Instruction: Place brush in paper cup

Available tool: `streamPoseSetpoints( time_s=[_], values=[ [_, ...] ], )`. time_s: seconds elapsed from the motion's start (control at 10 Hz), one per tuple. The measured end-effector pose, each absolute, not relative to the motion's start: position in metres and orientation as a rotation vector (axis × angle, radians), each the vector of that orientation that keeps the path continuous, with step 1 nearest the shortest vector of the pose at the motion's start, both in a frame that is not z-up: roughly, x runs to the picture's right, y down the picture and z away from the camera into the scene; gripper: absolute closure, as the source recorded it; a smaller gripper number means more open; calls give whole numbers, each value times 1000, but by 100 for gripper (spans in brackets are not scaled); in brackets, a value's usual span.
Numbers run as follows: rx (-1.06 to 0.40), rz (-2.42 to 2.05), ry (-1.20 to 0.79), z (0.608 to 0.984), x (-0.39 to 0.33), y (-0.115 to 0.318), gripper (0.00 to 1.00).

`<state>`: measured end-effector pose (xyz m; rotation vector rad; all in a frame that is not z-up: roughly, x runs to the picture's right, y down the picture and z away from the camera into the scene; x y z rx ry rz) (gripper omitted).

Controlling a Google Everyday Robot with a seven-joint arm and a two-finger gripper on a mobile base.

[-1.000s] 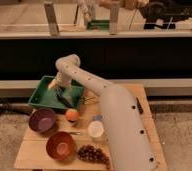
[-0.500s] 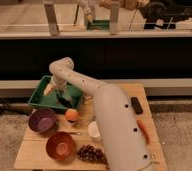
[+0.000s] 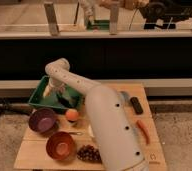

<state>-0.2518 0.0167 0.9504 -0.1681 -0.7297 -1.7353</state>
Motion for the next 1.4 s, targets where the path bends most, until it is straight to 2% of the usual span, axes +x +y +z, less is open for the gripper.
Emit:
streamPoseSetpoints(
  time_s=[0.4, 0.7, 1.4],
  values=[
    [-215, -1694, -736, 951, -254, 18, 20],
    [-175, -1641, -740, 953, -250, 16, 20],
    [-227, -1634, -745, 952, -255, 17, 20]
  ],
)
